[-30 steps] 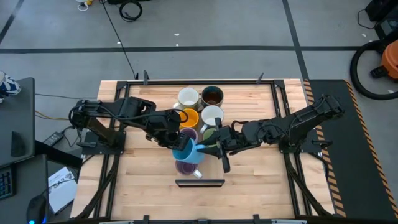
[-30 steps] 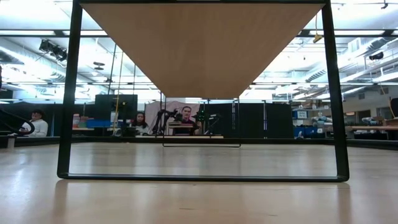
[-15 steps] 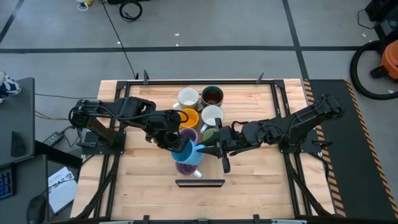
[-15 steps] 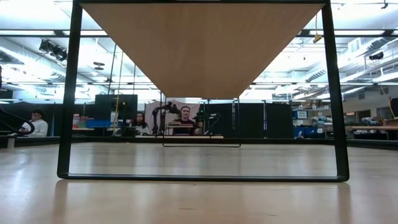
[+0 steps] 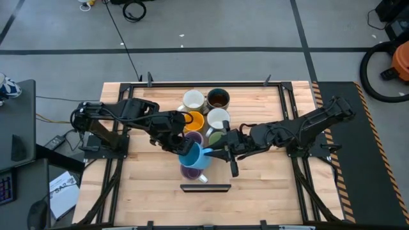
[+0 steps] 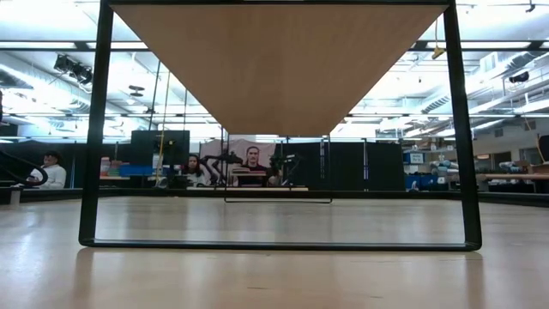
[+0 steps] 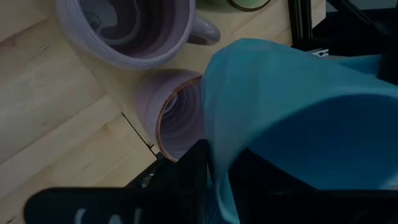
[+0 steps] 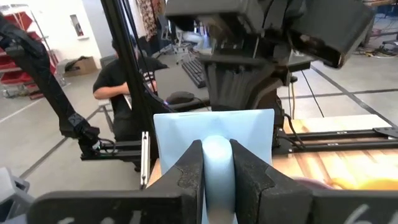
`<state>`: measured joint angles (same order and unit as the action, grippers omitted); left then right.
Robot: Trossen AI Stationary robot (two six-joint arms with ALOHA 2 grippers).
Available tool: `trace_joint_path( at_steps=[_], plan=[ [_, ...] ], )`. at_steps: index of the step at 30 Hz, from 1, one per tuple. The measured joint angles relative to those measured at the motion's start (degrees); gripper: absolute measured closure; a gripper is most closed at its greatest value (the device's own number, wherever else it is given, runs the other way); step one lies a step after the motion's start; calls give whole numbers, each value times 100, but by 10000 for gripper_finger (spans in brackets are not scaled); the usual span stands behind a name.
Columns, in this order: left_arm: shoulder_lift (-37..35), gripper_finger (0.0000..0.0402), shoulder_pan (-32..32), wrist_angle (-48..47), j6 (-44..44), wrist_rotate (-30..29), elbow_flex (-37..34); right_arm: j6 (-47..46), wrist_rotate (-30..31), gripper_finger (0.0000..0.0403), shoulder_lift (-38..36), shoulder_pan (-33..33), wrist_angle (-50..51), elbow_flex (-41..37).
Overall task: Place coffee mugs
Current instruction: Put the blue mug on the shelf
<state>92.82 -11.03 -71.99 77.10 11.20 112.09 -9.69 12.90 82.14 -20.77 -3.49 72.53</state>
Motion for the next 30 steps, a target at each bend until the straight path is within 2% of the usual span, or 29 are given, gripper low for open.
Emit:
trace_joint_path(
  at_steps=[7, 17, 21, 26, 30],
  plan=[
    [-94, 334, 0, -26, -46, -26, 0, -47, 95, 345, -64, -4, 200, -2],
    [-571, 333, -4, -50, -335, -481, -4, -68, 95, 345, -276, -27, 301, 0],
    [-841, 333, -17, -84, -1027, -667, -11, -68, 101, 345, -489, -57, 363, 0],
    [-1149, 333, -198, -164, -2689, -1146, -11, -72, 112, 345, -866, -195, 443, 9],
    [-1259, 334, -476, -426, -3633, -1530, -13, -133, 239, 345, -1240, -389, 625, 13]
  ],
)
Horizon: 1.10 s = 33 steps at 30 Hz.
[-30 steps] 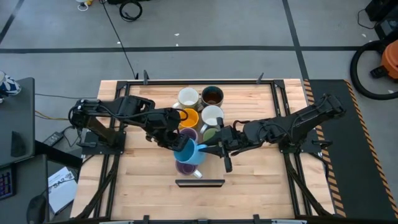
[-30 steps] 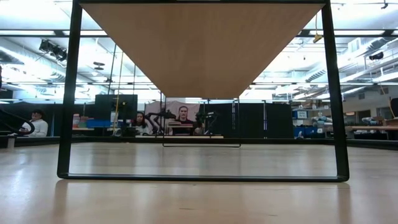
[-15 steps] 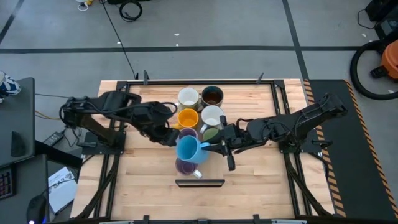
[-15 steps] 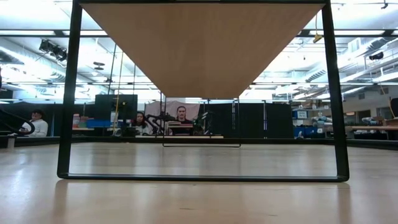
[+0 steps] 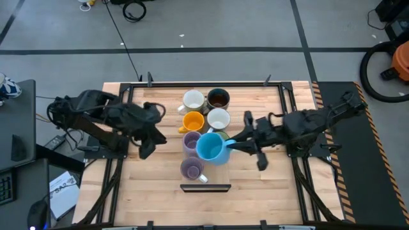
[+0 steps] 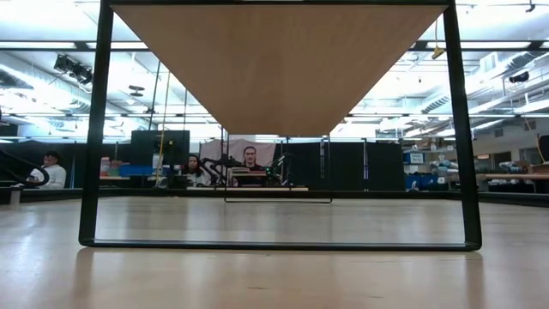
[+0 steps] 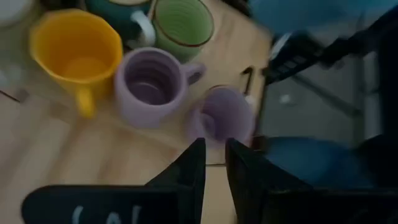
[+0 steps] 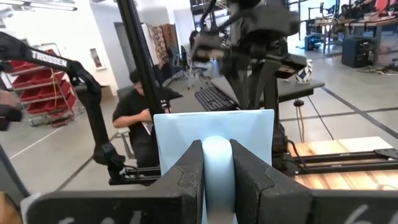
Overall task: Place coffee mugs
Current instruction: Put the blue mug on the shelf
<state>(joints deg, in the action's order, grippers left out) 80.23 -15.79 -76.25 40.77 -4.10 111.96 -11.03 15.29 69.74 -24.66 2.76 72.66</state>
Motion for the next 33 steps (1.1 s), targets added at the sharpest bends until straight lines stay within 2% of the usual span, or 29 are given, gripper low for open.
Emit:
trace_joint_path(
  at_steps=[3, 5, 11, 17, 25, 33],
  plan=[
    [-88, 334, -280, -146, -429, -580, -167, 0, 295, 345, -265, -233, 256, 4],
    [-223, 334, -450, -59, -541, -898, -558, 3, 507, 345, -407, -438, 370, 7],
    [-922, 334, -690, 1116, -393, -934, -2419, 33, 863, 345, -741, -1059, 671, 7],
    [-1790, 334, -831, 2396, -392, -972, -3977, 38, 2198, 345, -905, -1728, 721, -355],
    [-2755, 334, -892, 3519, -401, -1228, -5415, -77, 3344, 345, -1179, -2569, -1175, -1802],
    [-3049, 334, -892, 4471, -549, -1226, -6289, 587, 4106, 345, -1003, -3134, -3336, -3064]
  ],
)
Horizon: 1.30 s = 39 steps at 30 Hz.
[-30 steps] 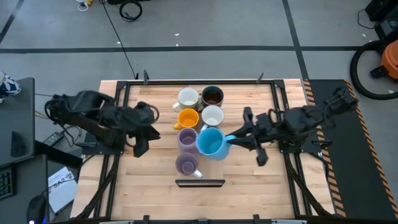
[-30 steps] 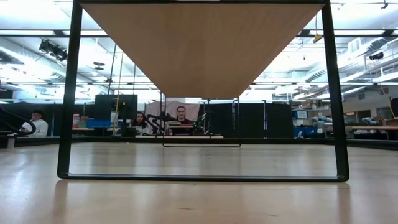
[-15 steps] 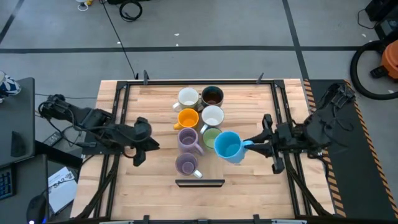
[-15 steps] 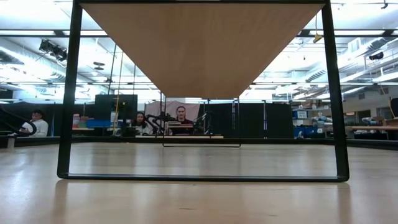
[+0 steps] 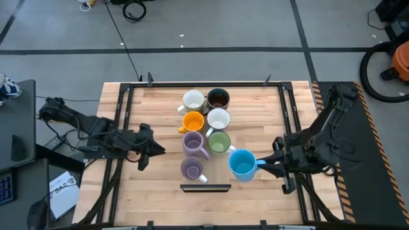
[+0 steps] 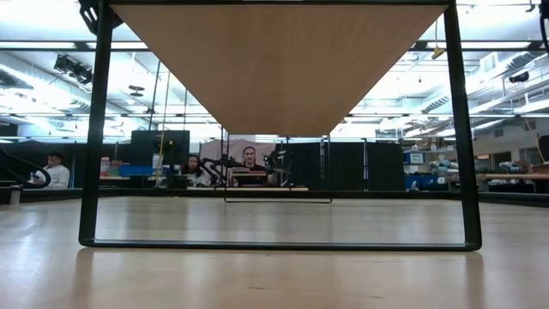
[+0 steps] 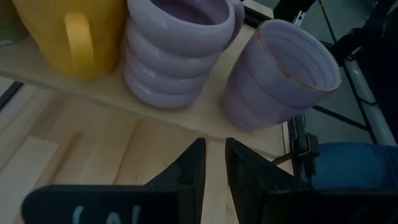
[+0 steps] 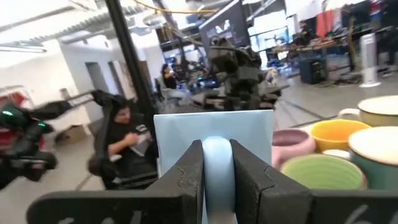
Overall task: Place coffee mugs
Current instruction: Put the blue mug on the shelf
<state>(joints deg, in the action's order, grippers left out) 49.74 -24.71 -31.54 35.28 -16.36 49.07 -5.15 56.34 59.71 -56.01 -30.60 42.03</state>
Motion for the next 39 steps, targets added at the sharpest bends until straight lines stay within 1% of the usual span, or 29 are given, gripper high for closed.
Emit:
trace_joint_path(
  at_steps=[4, 5, 9, 13, 18, 27, 31, 39],
  plan=[
    [4, 334, 0, 229, -47, -8, -175, 255, 99, 345, 275, -18, -823, -378],
    [5, 334, 0, 246, -51, -21, -185, 309, 142, 345, 357, -18, -901, -433],
    [7, 334, 0, 352, -209, -165, -185, 526, 179, 345, 690, -10, -1011, -499],
    [7, 334, 0, 590, -443, -188, -185, 610, 230, 345, 1047, 70, -1264, -499],
    [7, 334, -2, 652, -452, -186, -185, 794, 438, 345, 1484, 313, -1533, -499],
    [8, 334, -2, 650, -452, -186, -185, 1025, 385, 345, 2175, 542, -2252, -497],
    [9, 334, -1, 650, -452, -186, -185, 1032, 358, 345, 2406, 567, -2534, -497],
    [9, 334, -2, 646, -452, -185, -185, 835, 356, 341, 2811, 706, -2711, -497]
  ],
)
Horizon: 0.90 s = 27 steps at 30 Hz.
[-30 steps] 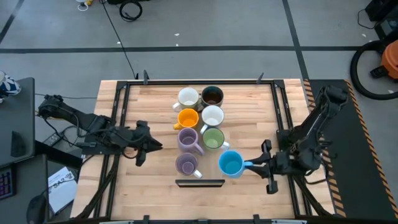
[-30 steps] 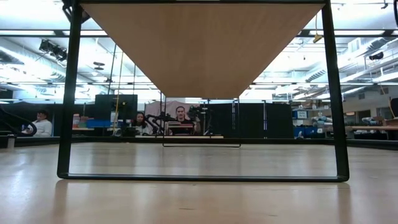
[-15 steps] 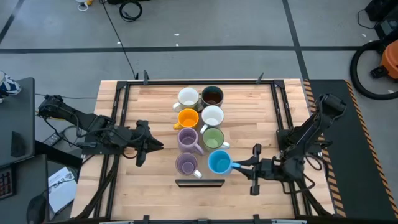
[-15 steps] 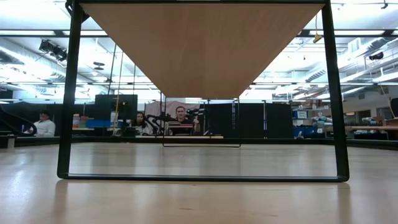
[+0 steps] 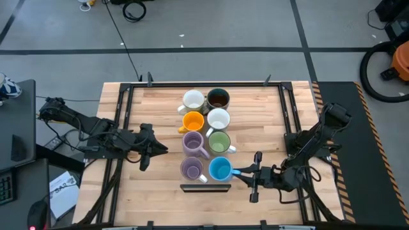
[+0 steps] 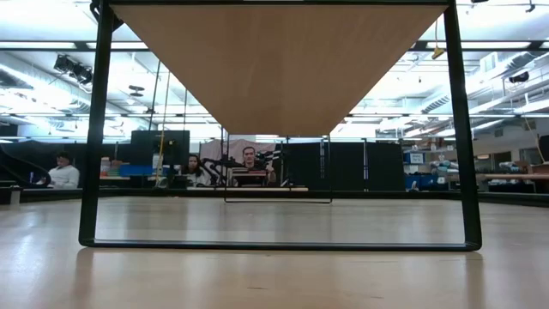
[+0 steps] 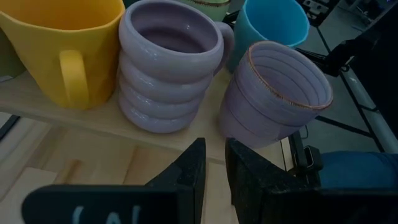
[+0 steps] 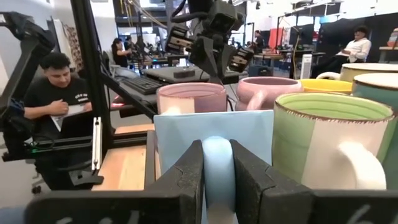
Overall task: Place coffee mugs
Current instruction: Put the blue mug on the shelf
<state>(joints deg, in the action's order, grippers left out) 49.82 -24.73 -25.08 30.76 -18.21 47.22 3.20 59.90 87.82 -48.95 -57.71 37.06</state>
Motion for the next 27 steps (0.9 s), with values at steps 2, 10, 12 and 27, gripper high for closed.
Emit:
trace_joint_path(
  at_steps=[2, 10, 12, 27],
  plan=[
    [0, 334, 0, 0, -2, 1, 0, -13, 1, 340, 68, 29, -81, 0],
    [0, 334, 0, -2, -4, 42, 0, -110, 2, 338, 176, 59, -180, 7],
    [0, 334, 1, -3, -25, 43, 0, -197, 2, 334, 178, 59, -174, 7],
    [0, 334, 1, -2, -55, 51, 0, -199, -553, 315, 181, 80, -125, 7]
  ],
)
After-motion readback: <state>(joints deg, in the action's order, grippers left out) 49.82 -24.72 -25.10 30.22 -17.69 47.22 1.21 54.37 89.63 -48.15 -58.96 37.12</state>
